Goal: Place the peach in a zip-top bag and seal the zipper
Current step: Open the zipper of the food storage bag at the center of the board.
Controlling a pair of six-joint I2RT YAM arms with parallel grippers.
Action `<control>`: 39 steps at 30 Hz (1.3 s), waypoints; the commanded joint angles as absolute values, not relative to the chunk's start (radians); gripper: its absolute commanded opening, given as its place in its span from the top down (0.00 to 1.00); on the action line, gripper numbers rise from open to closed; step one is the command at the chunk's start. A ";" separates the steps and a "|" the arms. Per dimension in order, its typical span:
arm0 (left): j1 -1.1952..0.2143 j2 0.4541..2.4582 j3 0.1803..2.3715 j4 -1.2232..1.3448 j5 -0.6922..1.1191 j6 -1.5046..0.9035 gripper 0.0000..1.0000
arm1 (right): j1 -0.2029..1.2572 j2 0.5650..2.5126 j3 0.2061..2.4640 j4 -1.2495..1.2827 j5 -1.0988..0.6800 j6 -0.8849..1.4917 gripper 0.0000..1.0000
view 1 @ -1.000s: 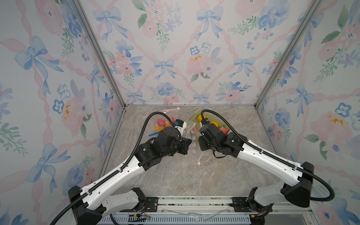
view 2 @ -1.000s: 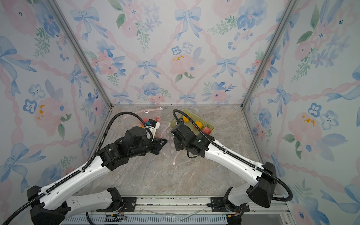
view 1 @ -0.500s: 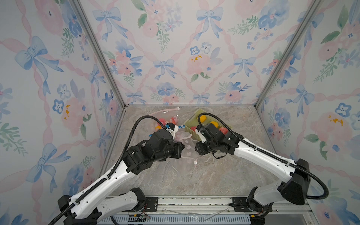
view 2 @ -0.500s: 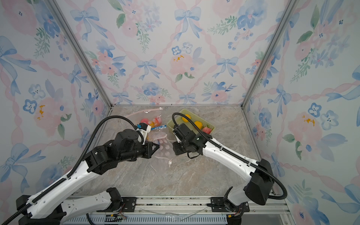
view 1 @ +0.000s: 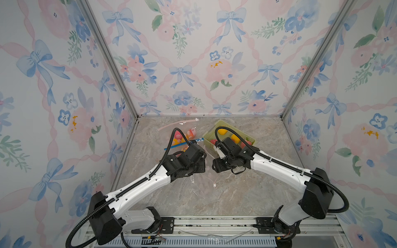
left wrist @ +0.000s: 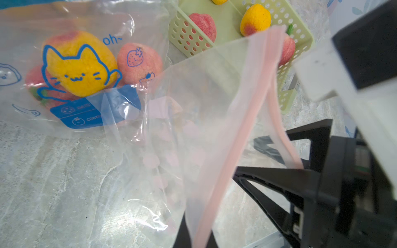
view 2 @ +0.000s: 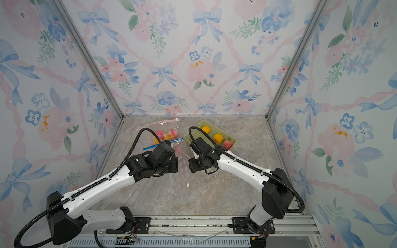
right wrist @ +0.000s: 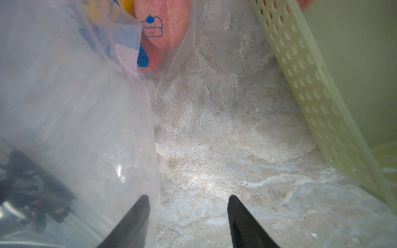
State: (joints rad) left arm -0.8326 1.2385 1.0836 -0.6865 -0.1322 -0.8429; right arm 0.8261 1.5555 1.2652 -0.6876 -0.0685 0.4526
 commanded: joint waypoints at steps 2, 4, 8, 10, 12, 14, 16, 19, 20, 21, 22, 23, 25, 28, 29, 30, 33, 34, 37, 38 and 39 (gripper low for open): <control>-0.806 1.267 1.090 -0.656 -0.155 -0.837 1.00 | 0.818 1.487 1.280 -0.650 -0.074 0.460 0.33; -0.791 1.279 1.090 -0.649 -0.143 -0.835 1.00 | 0.818 1.467 1.289 -0.639 -0.074 0.461 0.33; -0.772 1.294 1.082 -0.609 -0.082 -0.811 1.00 | 0.815 1.431 1.315 -0.624 -0.062 0.465 0.33; -0.772 1.302 1.085 -0.588 -0.043 -0.785 1.00 | 0.818 1.435 1.330 -0.626 -0.057 0.462 0.33; -0.771 1.310 1.093 -0.585 -0.021 -0.774 1.00 | 0.825 1.454 1.347 -0.627 -0.053 0.456 0.32; -0.772 1.316 1.097 -0.583 -0.007 -0.762 1.00 | 0.839 1.484 1.363 -0.626 -0.048 0.451 0.29; -0.771 1.316 1.098 -0.582 0.006 -0.753 1.00 | 0.851 1.525 1.380 -0.628 -0.035 0.443 0.28; -0.771 1.312 1.099 -0.579 0.029 -0.742 1.00 | 0.860 1.579 1.407 -0.630 -0.017 0.436 0.26; -0.772 1.310 1.099 -0.577 0.036 -0.742 1.00 | 0.861 1.594 1.414 -0.630 -0.009 0.437 0.25; -0.772 1.305 1.097 -0.575 0.042 -0.739 1.00 | 0.862 1.603 1.417 -0.628 -0.005 0.438 0.25; -0.772 1.302 1.098 -0.575 0.048 -0.738 1.00 | 0.863 1.612 1.419 -0.625 -0.003 0.439 0.25; -0.772 1.297 1.097 -0.575 0.053 -0.739 1.00 | 0.865 1.614 1.420 -0.623 0.001 0.440 0.25; -0.772 1.288 1.097 -0.575 0.060 -0.739 1.00 | 0.868 1.617 1.420 -0.632 0.017 0.439 0.24; -0.772 1.272 1.103 -0.575 0.068 -0.742 1.00 | 0.867 1.621 1.407 -0.657 0.059 0.452 0.24; -0.772 1.264 1.107 -0.577 0.065 -0.752 1.00 | 0.866 1.628 1.399 -0.663 0.070 0.458 0.24; -0.772 1.256 1.112 -0.577 0.062 -0.760 1.00 | 0.866 1.634 1.392 -0.669 0.073 0.460 0.24; -0.772 1.215 1.121 -0.578 0.057 -0.719 1.00 | 0.862 1.650 1.362 -0.687 0.093 0.472 0.24; -0.771 1.192 1.117 -0.579 0.029 -0.715 1.00 | 0.857 1.649 1.347 -0.694 0.103 0.479 0.23; -0.748 1.132 1.096 -0.594 0.020 -0.722 1.00 | 0.816 1.635 1.284 -0.705 0.112 0.491 0.26; -0.729 1.126 1.097 -0.612 0.037 -0.721 1.00 | 0.802 1.626 1.265 -0.711 0.118 0.490 0.27; -0.707 1.122 1.105 -0.644 0.053 -0.721 1.00 | 0.784 1.615 1.244 -0.721 0.128 0.488 0.29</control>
State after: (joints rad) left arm -0.7441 1.1484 1.0889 -0.5964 0.0402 -0.7403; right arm 0.8268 1.6287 1.2938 -0.6510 0.0803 0.4717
